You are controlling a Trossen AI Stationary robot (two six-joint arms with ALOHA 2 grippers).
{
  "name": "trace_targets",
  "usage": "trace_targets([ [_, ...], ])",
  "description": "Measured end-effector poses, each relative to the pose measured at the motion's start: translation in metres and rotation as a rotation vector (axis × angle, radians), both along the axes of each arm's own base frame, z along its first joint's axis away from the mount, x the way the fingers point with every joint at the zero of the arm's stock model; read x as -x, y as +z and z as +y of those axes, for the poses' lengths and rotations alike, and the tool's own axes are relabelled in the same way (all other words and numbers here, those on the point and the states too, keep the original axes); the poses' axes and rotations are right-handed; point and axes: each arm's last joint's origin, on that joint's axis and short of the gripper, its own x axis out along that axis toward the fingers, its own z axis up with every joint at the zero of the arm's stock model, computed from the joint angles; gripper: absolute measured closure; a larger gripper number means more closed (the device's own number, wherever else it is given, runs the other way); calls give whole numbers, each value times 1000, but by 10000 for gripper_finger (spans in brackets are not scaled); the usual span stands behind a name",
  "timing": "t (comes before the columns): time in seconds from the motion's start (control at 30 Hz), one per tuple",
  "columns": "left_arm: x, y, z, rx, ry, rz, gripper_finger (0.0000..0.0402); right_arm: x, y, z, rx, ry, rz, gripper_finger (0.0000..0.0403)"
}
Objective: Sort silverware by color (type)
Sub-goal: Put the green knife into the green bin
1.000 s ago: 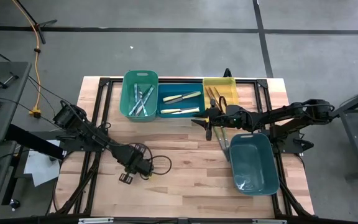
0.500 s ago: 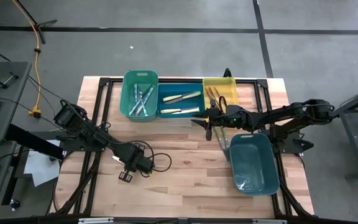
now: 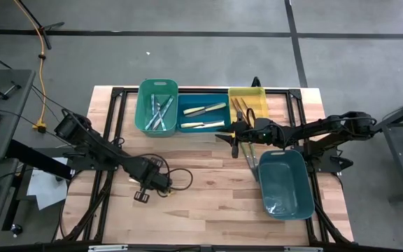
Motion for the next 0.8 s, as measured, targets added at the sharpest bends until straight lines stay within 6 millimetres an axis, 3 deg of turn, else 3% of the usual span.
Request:
trace_targets([
  [0.3, -1, 1, 0, 3, 21, -12, 388, 0, 0, 0, 0, 0, 0, 308],
  [0.8, -5, 2, -3, 32, 207, -55, 232, 0, 0, 0, 0, 0, 3, 308],
])
